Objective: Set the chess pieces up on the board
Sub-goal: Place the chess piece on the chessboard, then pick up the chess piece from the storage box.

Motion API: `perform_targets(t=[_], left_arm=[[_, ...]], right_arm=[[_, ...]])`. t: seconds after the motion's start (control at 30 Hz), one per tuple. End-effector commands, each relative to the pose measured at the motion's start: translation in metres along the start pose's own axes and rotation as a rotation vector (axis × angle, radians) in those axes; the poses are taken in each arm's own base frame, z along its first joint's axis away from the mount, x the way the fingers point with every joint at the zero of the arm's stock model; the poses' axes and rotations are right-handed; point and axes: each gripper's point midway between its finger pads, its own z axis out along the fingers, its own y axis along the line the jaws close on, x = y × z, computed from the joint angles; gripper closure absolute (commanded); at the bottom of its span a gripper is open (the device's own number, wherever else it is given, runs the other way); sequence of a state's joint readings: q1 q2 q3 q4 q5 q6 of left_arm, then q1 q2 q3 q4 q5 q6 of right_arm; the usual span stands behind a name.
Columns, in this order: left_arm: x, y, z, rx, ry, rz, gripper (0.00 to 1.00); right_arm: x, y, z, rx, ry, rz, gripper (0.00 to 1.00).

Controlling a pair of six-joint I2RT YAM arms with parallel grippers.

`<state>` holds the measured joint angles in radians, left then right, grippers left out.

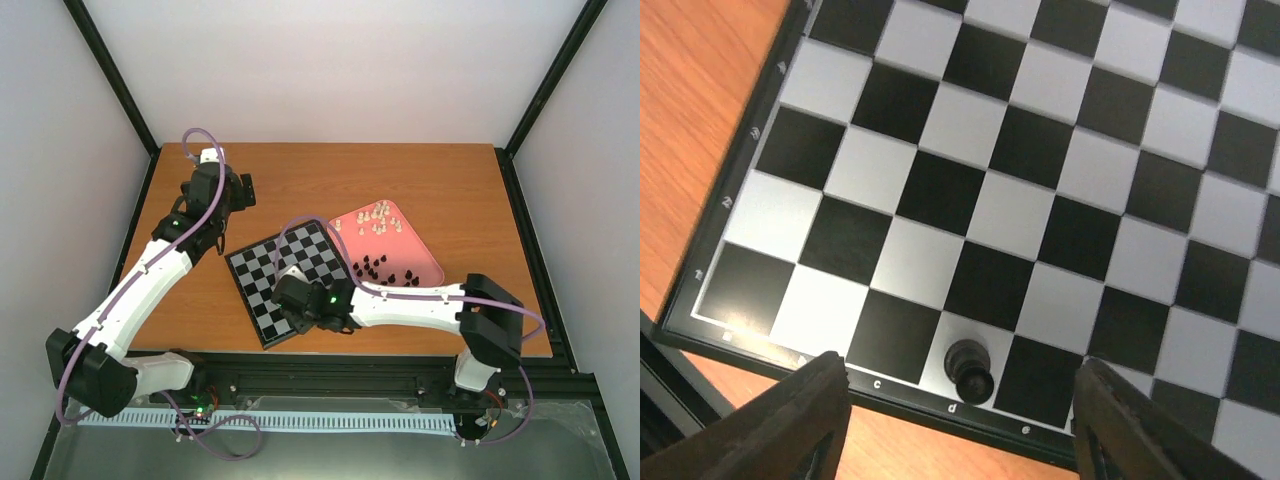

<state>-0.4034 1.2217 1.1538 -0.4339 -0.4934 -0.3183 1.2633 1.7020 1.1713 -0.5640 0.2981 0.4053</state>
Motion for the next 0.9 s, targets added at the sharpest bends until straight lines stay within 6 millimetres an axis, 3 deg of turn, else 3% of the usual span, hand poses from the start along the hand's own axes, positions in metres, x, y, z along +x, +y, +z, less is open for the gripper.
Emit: perform_targets(t=[0.0,0.2,0.53,0.7,0.87], left_arm=[[-0.01,0.001,-0.006,0.012,-0.033,-0.019,0.0],[-0.007,-0.002,-0.003,0.022,-0.023,-0.016,0.0],[-0.008,-0.01,-0.002,0.063,-0.019,-0.024,0.0],[-0.007,-0.016,-0.001,0.078,-0.025,-0.021,0.0],[-0.001,-0.019,0.006,0.061,-0.01,0.0,0.0]], right_arm=[[-0.022,-0.01,-0.027,0.037,-0.11,0.031,0.36],[-0.022,-0.05,-0.046,0.205,-0.172,0.106,0.27],[0.021,-0.133,-0.059,0.343,-0.177,0.32,0.3],[0.05,-0.163,-0.051,0.361,-0.124,0.387,0.35],[0.073,-0.179,-0.033,0.36,-0.064,0.436,0.4]])
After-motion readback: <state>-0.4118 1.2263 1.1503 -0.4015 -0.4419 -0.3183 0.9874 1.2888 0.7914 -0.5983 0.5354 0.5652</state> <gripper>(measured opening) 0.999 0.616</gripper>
